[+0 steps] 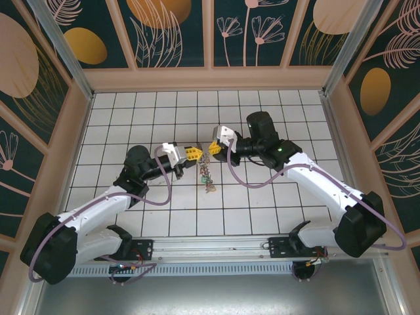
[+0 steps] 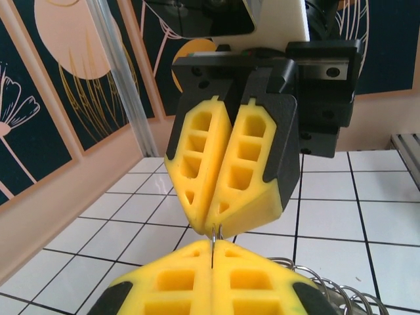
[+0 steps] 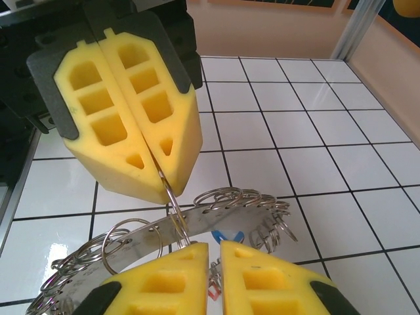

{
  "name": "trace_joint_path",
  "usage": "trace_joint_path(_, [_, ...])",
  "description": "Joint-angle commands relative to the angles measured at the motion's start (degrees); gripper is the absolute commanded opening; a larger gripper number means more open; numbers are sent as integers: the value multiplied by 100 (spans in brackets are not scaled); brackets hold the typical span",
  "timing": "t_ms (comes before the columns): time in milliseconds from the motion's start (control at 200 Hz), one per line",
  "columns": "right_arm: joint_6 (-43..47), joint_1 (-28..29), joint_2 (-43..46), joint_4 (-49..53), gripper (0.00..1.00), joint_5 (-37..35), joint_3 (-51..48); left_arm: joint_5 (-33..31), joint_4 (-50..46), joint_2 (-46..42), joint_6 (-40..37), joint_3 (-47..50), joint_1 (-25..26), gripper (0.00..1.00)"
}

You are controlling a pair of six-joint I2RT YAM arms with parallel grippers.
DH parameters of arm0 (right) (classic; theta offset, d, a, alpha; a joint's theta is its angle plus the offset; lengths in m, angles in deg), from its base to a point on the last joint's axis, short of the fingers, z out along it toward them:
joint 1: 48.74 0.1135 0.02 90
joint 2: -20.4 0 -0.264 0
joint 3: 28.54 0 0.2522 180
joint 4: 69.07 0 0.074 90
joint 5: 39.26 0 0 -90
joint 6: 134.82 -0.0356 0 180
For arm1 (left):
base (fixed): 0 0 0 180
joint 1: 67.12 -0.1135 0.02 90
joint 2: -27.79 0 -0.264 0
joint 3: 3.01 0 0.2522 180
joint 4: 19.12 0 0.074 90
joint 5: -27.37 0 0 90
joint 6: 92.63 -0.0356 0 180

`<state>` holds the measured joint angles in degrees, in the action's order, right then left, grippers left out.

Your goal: Put the keys on the keyring

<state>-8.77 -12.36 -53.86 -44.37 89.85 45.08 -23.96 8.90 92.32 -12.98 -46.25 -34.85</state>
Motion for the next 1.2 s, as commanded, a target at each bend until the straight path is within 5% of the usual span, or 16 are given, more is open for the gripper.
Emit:
trace_joint_path(0, [-43,44,-32,-153,14,175,-93,93,909,15,347,59,30,0])
trace_joint_path(606, [274,-8,270,335,22,-367,8,207,1454,218,869,163,30,0])
trace_joint_path(981, [821,-28,387,753,26,143,114,296,1494,279,944,130,34,0])
trace_joint_path(1196, [601,-26,190,394,15,59,132,359,1584,355,1035,106,32,0])
